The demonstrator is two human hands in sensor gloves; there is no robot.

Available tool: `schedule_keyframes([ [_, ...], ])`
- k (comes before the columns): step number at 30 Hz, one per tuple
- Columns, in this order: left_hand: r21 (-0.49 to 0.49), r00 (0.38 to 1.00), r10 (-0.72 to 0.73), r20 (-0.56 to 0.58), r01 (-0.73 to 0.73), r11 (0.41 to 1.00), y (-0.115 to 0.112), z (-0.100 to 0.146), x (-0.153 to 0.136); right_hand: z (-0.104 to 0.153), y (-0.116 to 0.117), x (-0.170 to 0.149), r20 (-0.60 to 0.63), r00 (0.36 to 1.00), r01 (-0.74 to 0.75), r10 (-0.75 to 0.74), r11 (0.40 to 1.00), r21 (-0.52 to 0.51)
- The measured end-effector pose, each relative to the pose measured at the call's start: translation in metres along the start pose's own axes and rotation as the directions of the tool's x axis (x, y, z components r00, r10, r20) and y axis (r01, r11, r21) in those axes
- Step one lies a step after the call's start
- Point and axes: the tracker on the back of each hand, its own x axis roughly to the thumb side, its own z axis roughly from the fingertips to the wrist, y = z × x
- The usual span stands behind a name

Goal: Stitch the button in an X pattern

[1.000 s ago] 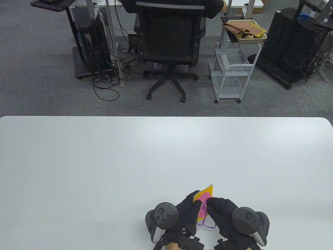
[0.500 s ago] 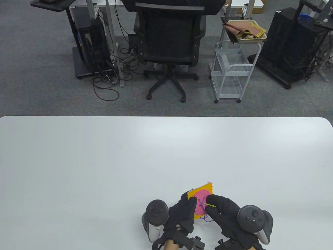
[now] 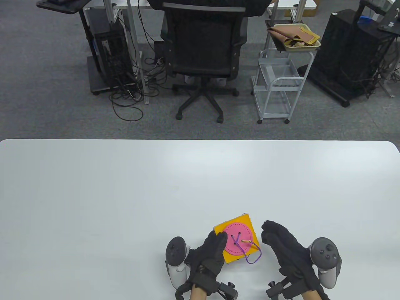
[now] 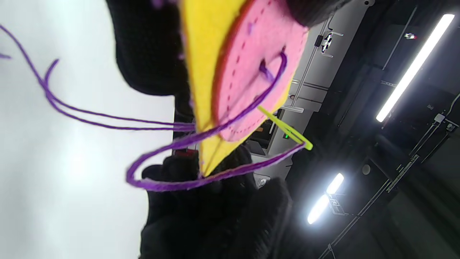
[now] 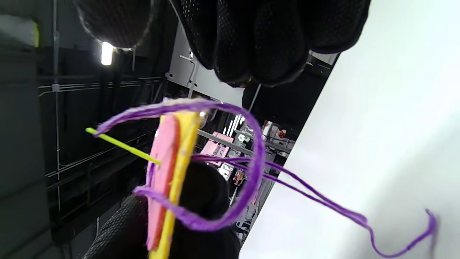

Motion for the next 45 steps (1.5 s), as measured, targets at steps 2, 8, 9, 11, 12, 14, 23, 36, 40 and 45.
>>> schedule_keyframes([
  [2, -0.025, 1.000, 0.025, -0.019, -0.026, 0.999, -0.002, -0.001, -0.002, -0.002, 0.001, -0.004, -0.020, 0.999, 0.033, -0.032, 0.999, 0.038],
  [8, -0.084, 0.992, 0.089, -0.090, -0.097, 0.992, -0.008, -0.003, -0.010, -0.007, 0.014, -0.015, -0.122, 0.976, 0.206, -0.182, 0.952, 0.227],
  [9, -0.089, 0.991, 0.088, -0.105, -0.098, 0.991, -0.009, -0.003, -0.012, -0.008, 0.017, -0.016, -0.137, 0.969, 0.232, -0.203, 0.942, 0.243],
  [11, -0.097, 0.988, 0.079, -0.133, -0.093, 0.991, -0.010, -0.003, -0.014, -0.009, 0.019, -0.018, -0.151, 0.966, 0.241, -0.208, 0.938, 0.250],
  [12, -0.097, 0.987, 0.077, -0.138, -0.091, 0.991, -0.010, -0.003, -0.015, -0.009, 0.019, -0.018, -0.153, 0.969, 0.227, -0.193, 0.942, 0.249],
  [14, -0.089, 0.987, 0.077, -0.143, -0.090, 0.992, -0.010, -0.003, -0.016, -0.009, 0.019, -0.018, -0.157, 0.975, 0.194, -0.159, 0.952, 0.239],
  [23, -0.093, 0.988, 0.061, -0.145, -0.075, 0.993, -0.010, -0.003, -0.016, -0.008, 0.018, -0.019, -0.173, 0.970, 0.206, -0.173, 0.958, 0.198],
  [36, 0.091, 0.970, -0.244, 0.021, 0.241, 0.966, -0.002, 0.001, 0.007, -0.006, 0.007, -0.014, -0.181, 0.923, 0.366, -0.340, 0.921, 0.135],
  [40, -0.014, 0.912, -0.408, 0.048, 0.409, 0.912, -0.016, -0.002, 0.011, -0.005, 0.008, -0.012, -0.171, 0.923, 0.370, -0.346, 0.918, 0.141],
  [45, -0.106, 0.867, -0.489, 0.094, 0.497, 0.861, -0.029, -0.004, 0.011, -0.005, 0.011, -0.012, -0.175, 0.923, 0.369, -0.342, 0.916, 0.155],
])
